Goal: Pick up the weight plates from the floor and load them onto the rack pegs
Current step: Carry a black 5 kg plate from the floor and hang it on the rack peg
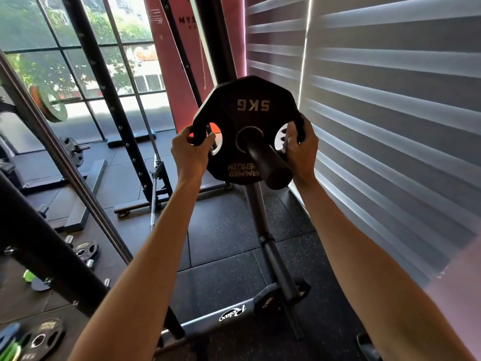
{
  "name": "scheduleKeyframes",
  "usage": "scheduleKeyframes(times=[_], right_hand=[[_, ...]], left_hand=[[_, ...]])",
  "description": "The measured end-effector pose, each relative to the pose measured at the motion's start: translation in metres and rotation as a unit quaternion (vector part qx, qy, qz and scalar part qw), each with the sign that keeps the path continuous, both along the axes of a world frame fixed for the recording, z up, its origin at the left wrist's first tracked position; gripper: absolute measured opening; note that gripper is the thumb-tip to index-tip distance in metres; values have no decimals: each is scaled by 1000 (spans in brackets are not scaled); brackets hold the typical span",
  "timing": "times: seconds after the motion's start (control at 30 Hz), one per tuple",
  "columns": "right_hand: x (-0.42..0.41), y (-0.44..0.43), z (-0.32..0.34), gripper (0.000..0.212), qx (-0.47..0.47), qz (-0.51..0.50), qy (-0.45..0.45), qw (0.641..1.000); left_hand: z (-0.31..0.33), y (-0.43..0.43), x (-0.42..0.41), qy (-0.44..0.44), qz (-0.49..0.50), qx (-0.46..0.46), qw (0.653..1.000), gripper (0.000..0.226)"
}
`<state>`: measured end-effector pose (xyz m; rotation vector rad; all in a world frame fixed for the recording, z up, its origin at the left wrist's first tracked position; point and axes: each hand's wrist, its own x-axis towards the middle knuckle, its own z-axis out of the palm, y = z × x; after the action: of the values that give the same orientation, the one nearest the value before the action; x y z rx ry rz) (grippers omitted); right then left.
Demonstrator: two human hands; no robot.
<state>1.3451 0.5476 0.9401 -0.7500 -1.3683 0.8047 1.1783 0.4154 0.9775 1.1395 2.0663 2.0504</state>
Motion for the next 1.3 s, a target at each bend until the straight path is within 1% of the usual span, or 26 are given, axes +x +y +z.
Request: scheduleKeyframes(times=[0.13, 0.33, 0.47, 0.53, 0.6, 0.7, 0.73, 0.8, 0.87, 0.93, 0.97, 1.07, 1.13, 1.17, 1.2, 1.3], right_hand=[[-4, 7, 9, 49, -9, 18, -14, 1000], [-5, 14, 10, 53, -31, 33, -38, 998], [2, 12, 10, 63, -61, 59, -53, 995], [8, 8, 1, 58, -76, 67, -62, 993], [15, 2, -17, 52, -100, 65, -57, 991], [23, -13, -56, 35, -158, 64, -68, 983], [25, -19, -72, 30, -178, 61, -83, 979], [26, -33, -109, 29, -211, 65, -113, 969], [23, -51, -149, 26, -240, 84, -132, 958], [17, -74, -181, 17, -264, 103, -150, 947], [12, -85, -198, 13, -269, 109, -170, 942], [-9, -121, -241, 10, -275, 143, -249, 918], [-29, -150, -264, 13, -274, 180, -299, 896], [-41, -166, -273, 15, -273, 197, -319, 886], [-55, -183, -281, 15, -271, 218, -338, 874], [-97, -241, -292, 11, -254, 284, -408, 830]], left_hand=[[3, 10, -8, -6, 2, -6, 1000, 30], [0, 11, -7, -1, -2, 1, 1000, 33], [0, 4, -3, 12, 8, -16, 1000, 40], [-7, -1, -1, 25, 16, -34, 999, 47], [-22, -8, -1, 17, 15, -49, 999, 50], [-61, -23, -8, -20, 1, -105, 994, 44], [-79, -29, -10, -38, -10, -127, 991, 38], [-111, -46, -11, -73, -26, -173, 982, 25], [-145, -68, -12, -84, -21, -217, 972, 14], [-176, -93, -16, -93, -6, -258, 962, 8], [-192, -106, -18, -98, 1, -281, 955, 7], [-243, -148, -33, -121, 20, -338, 933, 4], [-273, -181, -42, -141, 31, -370, 917, 11], [-284, -199, -46, -150, 38, -386, 909, 10], [-295, -217, -50, -150, 46, -400, 903, 8], [-317, -277, -63, -171, 81, -441, 877, 13]])
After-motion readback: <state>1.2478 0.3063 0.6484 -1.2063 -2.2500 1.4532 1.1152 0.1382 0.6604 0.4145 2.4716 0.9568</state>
